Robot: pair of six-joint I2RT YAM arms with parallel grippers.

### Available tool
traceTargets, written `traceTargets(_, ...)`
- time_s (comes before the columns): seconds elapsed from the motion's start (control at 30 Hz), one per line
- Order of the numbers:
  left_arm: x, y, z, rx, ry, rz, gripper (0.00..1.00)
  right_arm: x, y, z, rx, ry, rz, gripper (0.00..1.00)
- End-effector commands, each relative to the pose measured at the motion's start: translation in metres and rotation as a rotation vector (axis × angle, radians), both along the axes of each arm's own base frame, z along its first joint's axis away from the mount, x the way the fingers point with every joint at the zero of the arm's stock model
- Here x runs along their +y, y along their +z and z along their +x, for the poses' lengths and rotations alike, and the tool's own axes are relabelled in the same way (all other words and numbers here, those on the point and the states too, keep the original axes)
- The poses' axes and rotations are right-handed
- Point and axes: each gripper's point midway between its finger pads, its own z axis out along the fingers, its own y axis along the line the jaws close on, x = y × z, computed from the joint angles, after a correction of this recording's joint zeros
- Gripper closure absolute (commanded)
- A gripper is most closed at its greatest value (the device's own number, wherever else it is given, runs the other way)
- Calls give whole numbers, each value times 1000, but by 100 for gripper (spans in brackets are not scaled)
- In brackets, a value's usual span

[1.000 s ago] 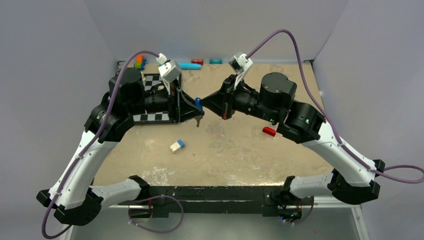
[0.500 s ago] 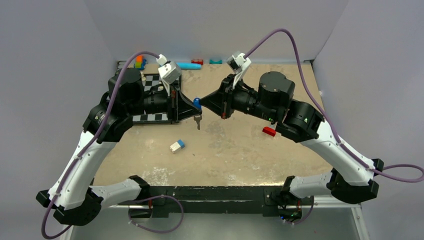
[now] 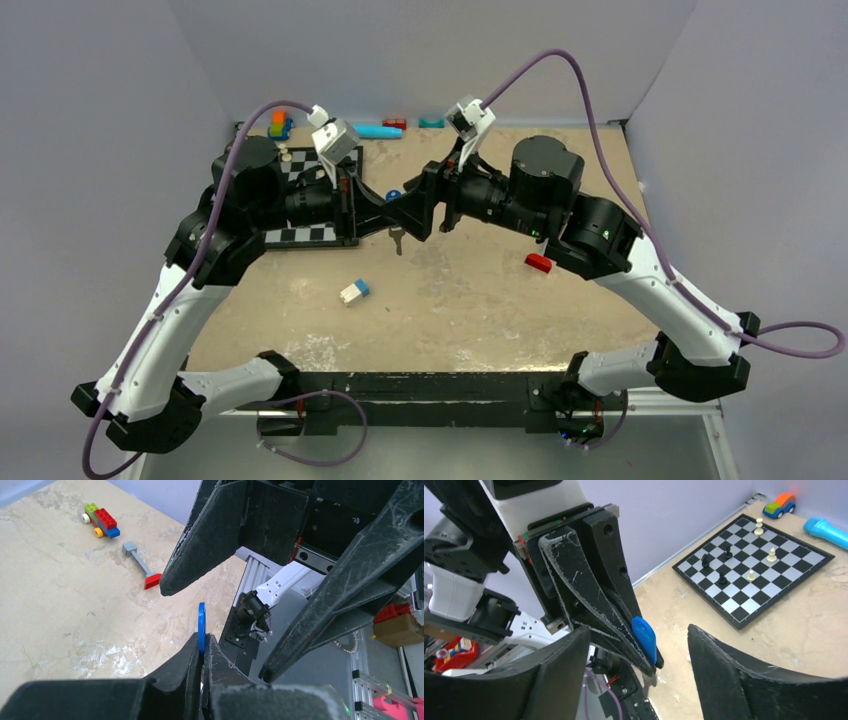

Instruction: Remove the keys from the keyring

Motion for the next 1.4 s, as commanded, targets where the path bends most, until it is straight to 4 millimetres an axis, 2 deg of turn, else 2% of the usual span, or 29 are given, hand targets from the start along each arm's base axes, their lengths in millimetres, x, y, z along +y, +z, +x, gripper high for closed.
traceTargets(0.0,1,20,0,-28,31,-80,100,-11,30,-1,-17,-36,75,24)
traceTargets(0.2,4,40,-1,-43,68,-162,100,-23,37,-6,-2,-59,137,24)
traceTargets(0.37,10,56,-4,-66,97,-212,100,-31,42,-23,-5,-3,193,34)
traceTargets(0.57,11,71,-9,-79,87,-255,100,-25,41,-33,-9,66,186,40)
traceTargets(0.87,12,85,-11,-93,85,-302,100,-11,34,-32,2,104,155,49)
traceTargets(1.07,14,94,-17,-105,74,-325,100,-9,36,-29,-6,98,161,53)
traceTargets(1.23,16,97,-19,-114,75,-332,100,-6,37,-28,-6,103,170,62)
traceTargets(1.3,16,97,-20,-115,77,-333,100,-4,37,-29,-5,110,172,71)
traceTargets(1.37,17,98,-19,-118,82,-337,100,-3,36,-30,-3,120,174,77)
